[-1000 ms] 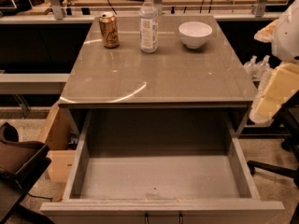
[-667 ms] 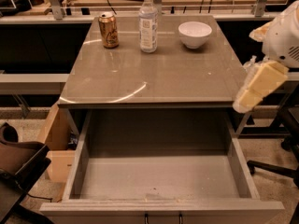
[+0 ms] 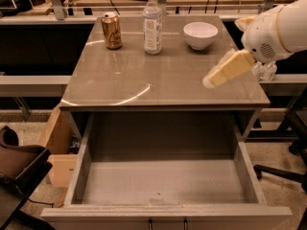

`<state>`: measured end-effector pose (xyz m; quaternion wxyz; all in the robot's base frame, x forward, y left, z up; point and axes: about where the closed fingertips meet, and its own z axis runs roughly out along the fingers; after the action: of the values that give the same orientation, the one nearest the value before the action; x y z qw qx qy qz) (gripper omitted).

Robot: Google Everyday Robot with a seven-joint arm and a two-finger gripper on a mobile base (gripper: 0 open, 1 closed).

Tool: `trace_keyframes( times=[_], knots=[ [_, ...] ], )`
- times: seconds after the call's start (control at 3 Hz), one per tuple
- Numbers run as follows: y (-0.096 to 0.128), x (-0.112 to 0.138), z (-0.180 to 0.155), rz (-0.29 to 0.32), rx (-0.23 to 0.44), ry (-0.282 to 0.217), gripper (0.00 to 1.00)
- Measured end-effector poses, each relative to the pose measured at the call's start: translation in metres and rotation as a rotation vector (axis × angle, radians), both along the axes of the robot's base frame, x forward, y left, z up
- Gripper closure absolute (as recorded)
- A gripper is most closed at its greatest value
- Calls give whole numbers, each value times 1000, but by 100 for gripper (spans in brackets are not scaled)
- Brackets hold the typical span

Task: Place blue plastic bottle into top drawer

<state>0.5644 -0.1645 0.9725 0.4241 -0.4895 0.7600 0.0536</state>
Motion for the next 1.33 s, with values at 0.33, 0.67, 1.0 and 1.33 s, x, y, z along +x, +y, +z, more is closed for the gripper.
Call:
trace_keyframes(
  times=[0.33,0.67,1.0,1.33],
  knots=[
    [21,29,5,-30,122,-96,0],
    [33,55,13,-75,239,-203,0],
    [30,66,29,-112,254,-266,0],
    [30,66,29,-112,254,-266,0]
  ],
)
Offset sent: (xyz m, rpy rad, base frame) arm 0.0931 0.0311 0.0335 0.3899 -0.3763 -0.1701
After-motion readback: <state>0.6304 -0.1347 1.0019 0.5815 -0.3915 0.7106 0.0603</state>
